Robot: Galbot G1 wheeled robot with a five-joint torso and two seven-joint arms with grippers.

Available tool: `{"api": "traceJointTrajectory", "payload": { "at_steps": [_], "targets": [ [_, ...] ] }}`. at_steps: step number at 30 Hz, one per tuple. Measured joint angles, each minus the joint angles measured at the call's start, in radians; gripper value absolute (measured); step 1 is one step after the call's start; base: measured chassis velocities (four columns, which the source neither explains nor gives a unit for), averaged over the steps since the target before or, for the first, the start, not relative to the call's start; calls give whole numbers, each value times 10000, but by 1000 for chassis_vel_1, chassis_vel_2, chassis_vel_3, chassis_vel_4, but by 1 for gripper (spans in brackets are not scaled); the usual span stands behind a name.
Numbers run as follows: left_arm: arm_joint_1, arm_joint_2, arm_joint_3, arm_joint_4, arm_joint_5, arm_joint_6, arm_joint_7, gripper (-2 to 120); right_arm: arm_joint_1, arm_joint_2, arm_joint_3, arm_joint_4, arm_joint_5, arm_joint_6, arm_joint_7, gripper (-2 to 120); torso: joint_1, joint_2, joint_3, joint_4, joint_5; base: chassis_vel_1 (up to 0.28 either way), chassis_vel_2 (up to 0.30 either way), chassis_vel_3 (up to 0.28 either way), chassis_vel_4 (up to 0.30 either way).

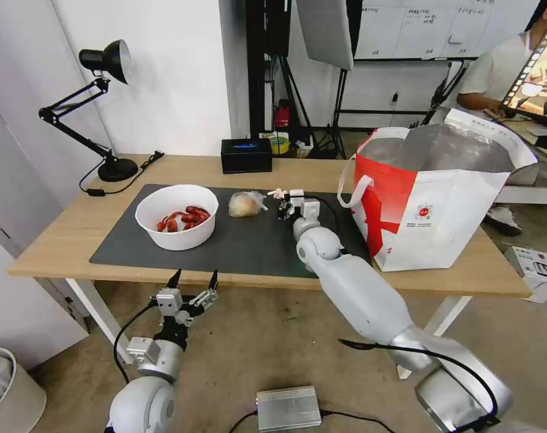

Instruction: Pick up the trash from the table and place it into the takeout bag.

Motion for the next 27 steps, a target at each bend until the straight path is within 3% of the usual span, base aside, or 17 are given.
{"api": "traceJointTrajectory", "payload": {
  "at_steps": [10,18,27],
  "targets": [
    [-28,-37,8,-36,5,-8,-1,100,-1171,-1109,-28,1784,-795,886,-420,0,-1,0,-1,-1,0,0,0,0,0],
    [-44,-63,82,66,120,-28,-6,100,-2856,-2137,639,3312,-1693,1939,-1077,0,-1,0,-1,-1,1,0,0,0,0],
    [-218,-109,155,188,139,-31,-15,100,-4052,-2606,1436,4549,-1739,2051,-1342,0,0,1,-1,-1,2,0,0,0,0]
  ]
}}
